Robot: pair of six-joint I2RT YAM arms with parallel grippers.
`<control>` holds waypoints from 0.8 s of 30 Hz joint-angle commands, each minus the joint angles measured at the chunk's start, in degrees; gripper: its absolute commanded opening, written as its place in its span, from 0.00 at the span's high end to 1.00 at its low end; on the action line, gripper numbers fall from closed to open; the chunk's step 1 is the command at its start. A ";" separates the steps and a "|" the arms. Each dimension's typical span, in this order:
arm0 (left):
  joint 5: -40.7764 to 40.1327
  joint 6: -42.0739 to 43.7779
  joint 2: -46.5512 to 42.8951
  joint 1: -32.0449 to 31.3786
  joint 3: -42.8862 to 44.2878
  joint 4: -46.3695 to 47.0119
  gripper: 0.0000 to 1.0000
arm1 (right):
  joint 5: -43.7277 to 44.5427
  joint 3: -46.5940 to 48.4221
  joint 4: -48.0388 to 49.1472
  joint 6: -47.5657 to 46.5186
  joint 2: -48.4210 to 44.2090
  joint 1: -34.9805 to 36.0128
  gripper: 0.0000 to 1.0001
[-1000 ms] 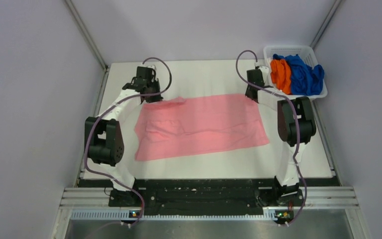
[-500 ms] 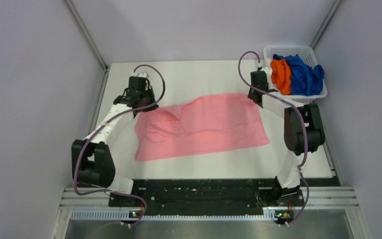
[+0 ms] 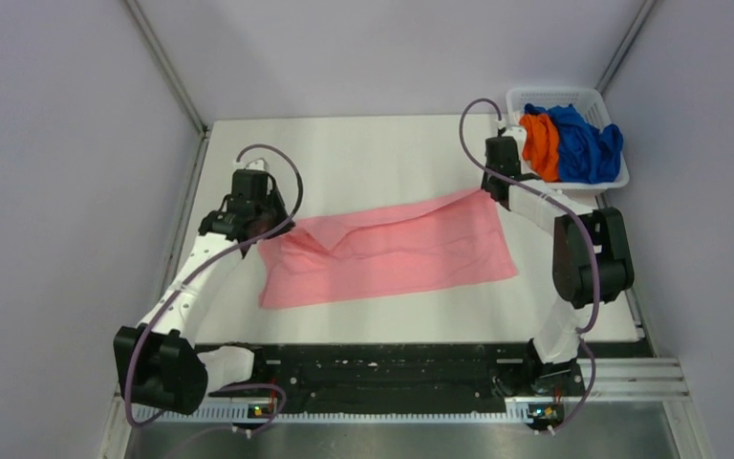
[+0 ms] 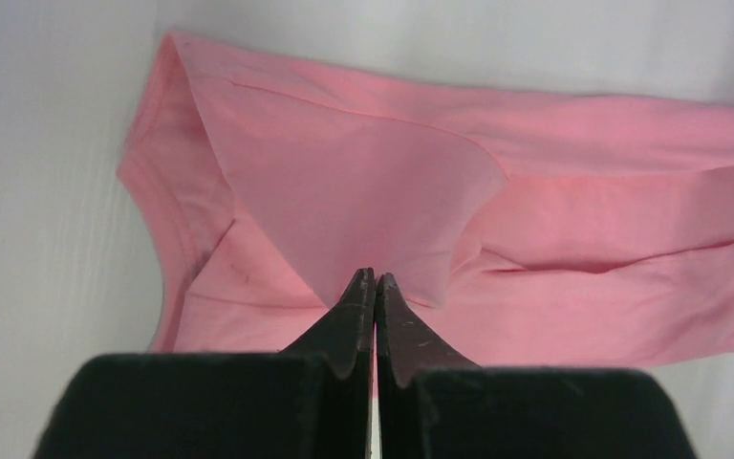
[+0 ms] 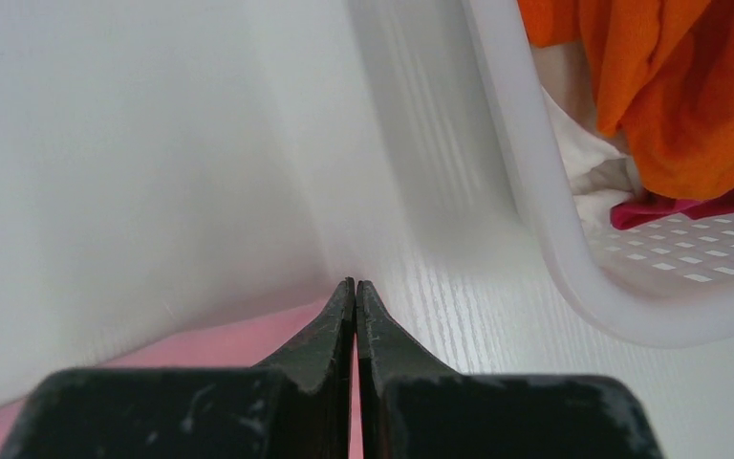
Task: Fold and stack the t-shirts
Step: Fold the other side of the tshirt into a rectangle
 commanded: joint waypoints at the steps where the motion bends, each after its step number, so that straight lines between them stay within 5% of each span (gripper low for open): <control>1: -2.47 -3.38 -5.76 -0.31 -2.49 -4.39 1.00 | 2.02 1.32 -0.47 -2.66 -3.78 -0.26 1.00; 17: 1.67 -11.90 -15.02 -1.15 -9.73 -18.82 1.00 | 5.55 -1.61 -7.22 -3.38 -9.81 -0.20 1.00; 19: -1.17 -13.84 -15.00 -1.32 -10.09 -22.89 0.84 | 4.37 -2.20 -9.46 -2.32 -9.38 -0.20 0.92; 21: -1.84 -14.35 -14.58 -1.32 -10.26 -24.79 0.51 | 3.61 -3.32 -11.03 -0.77 -8.58 -0.28 0.78; 24: -1.31 -14.16 -13.48 -1.34 -8.76 -24.79 0.30 | 6.98 -4.08 -13.59 1.43 -8.41 -0.20 0.65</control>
